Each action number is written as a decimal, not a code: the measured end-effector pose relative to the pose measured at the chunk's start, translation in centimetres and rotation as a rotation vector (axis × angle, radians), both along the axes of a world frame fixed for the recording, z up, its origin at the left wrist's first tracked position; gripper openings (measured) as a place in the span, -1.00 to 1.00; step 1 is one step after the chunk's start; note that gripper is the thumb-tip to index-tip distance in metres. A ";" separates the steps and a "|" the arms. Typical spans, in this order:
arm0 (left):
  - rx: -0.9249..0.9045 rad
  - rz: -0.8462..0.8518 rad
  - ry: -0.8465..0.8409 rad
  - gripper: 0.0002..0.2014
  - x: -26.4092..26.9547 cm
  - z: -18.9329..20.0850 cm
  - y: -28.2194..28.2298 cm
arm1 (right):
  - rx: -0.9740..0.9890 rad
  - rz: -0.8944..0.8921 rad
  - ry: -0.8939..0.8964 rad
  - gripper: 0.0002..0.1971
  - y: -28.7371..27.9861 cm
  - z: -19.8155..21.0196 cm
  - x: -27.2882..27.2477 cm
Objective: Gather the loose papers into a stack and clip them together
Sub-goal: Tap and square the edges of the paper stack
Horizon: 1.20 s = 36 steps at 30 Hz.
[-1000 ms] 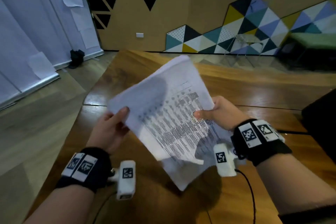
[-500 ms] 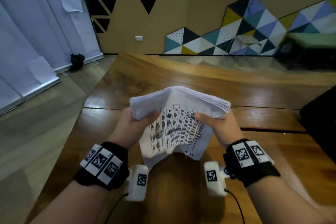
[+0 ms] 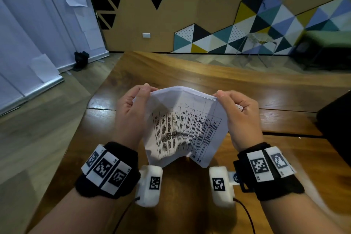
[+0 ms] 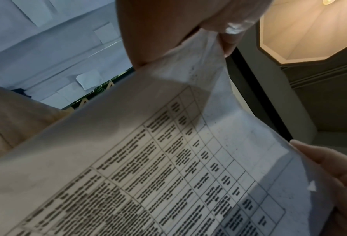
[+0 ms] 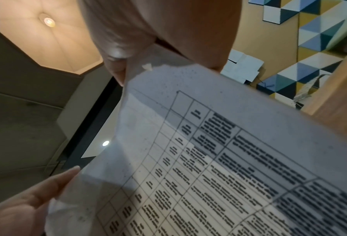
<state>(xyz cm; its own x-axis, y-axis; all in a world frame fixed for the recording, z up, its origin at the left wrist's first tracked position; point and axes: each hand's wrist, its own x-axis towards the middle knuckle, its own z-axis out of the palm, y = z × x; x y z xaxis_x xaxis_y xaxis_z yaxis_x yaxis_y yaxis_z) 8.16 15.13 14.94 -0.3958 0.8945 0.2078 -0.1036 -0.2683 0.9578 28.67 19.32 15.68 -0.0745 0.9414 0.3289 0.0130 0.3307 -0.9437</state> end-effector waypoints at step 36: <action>-0.014 -0.263 -0.193 -0.81 -3.3 -0.6 -0.5 | -0.013 0.222 -0.013 -0.84 0.3 0.3 1.2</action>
<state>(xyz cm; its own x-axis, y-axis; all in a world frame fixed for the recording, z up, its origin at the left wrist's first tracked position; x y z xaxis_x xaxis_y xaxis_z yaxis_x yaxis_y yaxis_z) 4.88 14.67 14.35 -0.1817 0.9736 0.1383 -0.3478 -0.1952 0.9170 29.91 19.60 16.01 -0.2844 0.9058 0.3141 -0.0465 0.3143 -0.9482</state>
